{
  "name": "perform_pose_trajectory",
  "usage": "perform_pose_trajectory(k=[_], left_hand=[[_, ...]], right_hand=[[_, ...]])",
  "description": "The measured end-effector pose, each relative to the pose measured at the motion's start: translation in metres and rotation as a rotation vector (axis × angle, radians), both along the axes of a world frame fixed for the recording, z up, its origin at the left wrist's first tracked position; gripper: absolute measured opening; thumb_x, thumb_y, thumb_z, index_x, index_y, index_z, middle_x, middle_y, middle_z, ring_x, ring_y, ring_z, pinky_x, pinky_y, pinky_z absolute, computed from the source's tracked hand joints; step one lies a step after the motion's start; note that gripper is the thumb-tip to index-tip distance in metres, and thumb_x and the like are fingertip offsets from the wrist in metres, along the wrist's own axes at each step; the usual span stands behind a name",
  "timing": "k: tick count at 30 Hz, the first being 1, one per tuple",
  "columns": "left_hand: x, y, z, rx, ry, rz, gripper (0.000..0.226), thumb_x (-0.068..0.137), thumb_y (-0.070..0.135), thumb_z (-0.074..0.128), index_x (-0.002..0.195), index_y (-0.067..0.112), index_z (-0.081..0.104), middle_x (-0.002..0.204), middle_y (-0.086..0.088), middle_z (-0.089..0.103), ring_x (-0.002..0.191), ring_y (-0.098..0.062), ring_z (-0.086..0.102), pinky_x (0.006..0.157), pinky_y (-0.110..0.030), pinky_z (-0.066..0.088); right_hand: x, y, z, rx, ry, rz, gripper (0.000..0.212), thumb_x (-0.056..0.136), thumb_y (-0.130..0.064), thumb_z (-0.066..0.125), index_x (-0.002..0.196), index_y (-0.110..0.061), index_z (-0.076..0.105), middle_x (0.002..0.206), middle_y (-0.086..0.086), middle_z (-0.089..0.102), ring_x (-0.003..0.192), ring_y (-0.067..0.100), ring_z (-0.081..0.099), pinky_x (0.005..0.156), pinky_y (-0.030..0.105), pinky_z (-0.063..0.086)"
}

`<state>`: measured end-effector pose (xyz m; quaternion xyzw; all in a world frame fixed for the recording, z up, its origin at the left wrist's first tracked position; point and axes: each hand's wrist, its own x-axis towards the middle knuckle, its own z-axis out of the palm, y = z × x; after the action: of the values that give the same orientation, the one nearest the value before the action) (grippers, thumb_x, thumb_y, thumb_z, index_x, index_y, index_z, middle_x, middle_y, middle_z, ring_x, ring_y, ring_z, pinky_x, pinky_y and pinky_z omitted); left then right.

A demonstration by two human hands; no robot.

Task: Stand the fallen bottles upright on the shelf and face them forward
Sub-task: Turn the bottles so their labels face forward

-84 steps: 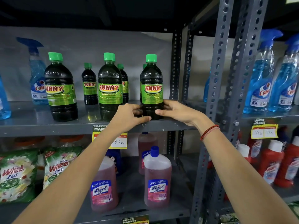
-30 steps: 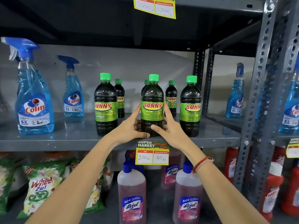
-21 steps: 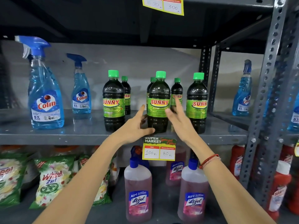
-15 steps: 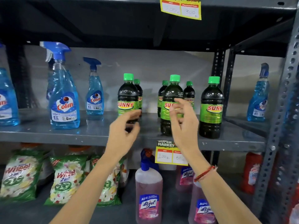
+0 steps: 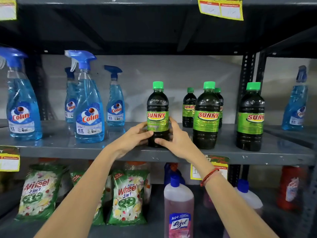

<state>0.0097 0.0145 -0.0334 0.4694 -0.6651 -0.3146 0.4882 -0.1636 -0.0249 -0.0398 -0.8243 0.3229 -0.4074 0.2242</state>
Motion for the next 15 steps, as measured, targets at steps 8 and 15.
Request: perform_pose_trajectory(k=[8, 15], left_hand=[[0.003, 0.000, -0.002, -0.096, -0.125, -0.021, 0.051, 0.094, 0.011, 0.051, 0.141, 0.022, 0.035, 0.123, -0.001, 0.061, 0.108, 0.000, 0.058, 0.090, -0.015, 0.046], [-0.002, 0.002, -0.002, -0.152, -0.195, -0.021, 0.057, 0.092, 0.005, 0.054, 0.141, 0.019, 0.031, 0.116, 0.006, 0.057, 0.101, 0.009, 0.054, 0.084, -0.009, 0.045]], right_hand=[[-0.002, -0.012, 0.001, 0.149, -0.015, 0.081, 0.090, 0.086, -0.022, 0.071, 0.153, -0.030, 0.011, 0.147, 0.002, 0.048, 0.135, 0.021, 0.045, 0.114, 0.046, 0.034], [-0.006, -0.002, 0.008, 0.282, -0.089, 0.131, 0.073, 0.094, -0.015, 0.061, 0.152, -0.018, 0.017, 0.150, 0.003, 0.041, 0.128, 0.010, 0.041, 0.108, 0.028, 0.032]])
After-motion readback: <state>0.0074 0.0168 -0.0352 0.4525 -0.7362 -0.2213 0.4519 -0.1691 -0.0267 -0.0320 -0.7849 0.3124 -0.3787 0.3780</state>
